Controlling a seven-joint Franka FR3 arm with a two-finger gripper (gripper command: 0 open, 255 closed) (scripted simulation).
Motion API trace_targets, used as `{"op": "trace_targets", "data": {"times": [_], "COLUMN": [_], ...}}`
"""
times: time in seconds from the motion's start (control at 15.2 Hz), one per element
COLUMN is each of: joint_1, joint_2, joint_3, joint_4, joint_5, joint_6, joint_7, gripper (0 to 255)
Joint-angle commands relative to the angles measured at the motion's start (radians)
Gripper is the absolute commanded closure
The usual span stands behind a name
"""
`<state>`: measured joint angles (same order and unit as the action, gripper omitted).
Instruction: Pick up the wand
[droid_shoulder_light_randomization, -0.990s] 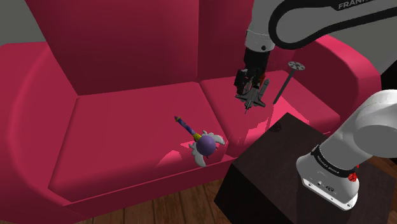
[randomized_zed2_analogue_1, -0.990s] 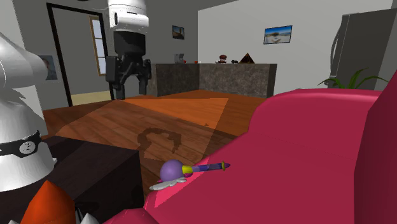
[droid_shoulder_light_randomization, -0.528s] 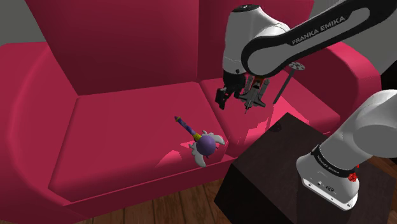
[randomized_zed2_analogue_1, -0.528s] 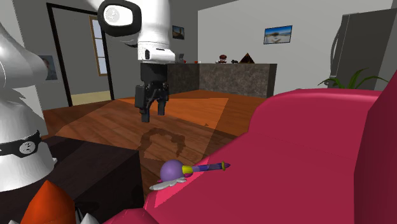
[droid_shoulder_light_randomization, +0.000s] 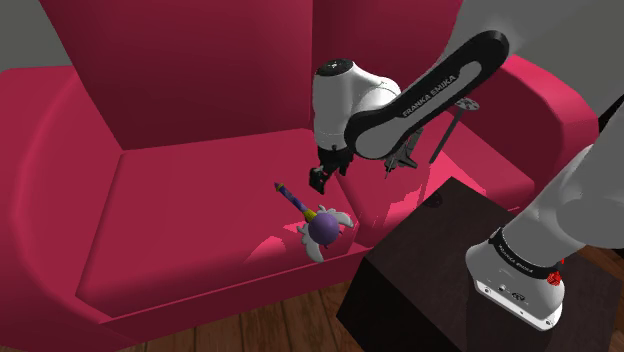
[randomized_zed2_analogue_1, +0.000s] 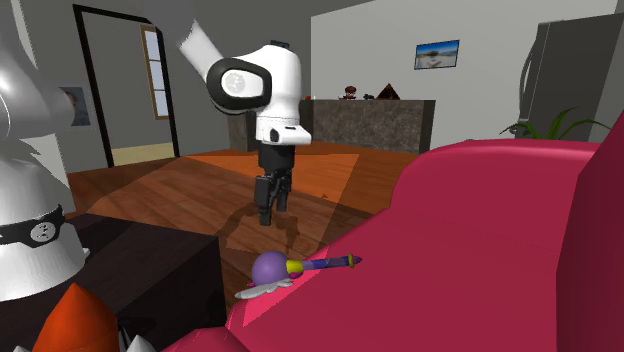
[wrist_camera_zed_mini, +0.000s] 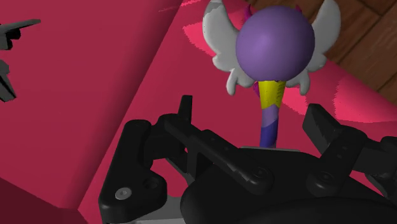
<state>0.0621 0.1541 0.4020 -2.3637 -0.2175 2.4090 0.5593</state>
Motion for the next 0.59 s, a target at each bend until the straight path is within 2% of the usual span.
{"op": "trace_targets", "data": {"times": [0.0,0.33,0.53], "joint_1": [0.021,0.108,0.149], "joint_2": [0.081,0.293,0.382], "joint_3": [-0.011,-0.066,-0.094], "joint_4": [0.038,0.182,0.254], "joint_5": [-0.069,-0.209,-0.252], "joint_6": [0.026,0.053,0.056], "joint_7": [0.056,0.172,0.206], "gripper": [0,0,0]}}
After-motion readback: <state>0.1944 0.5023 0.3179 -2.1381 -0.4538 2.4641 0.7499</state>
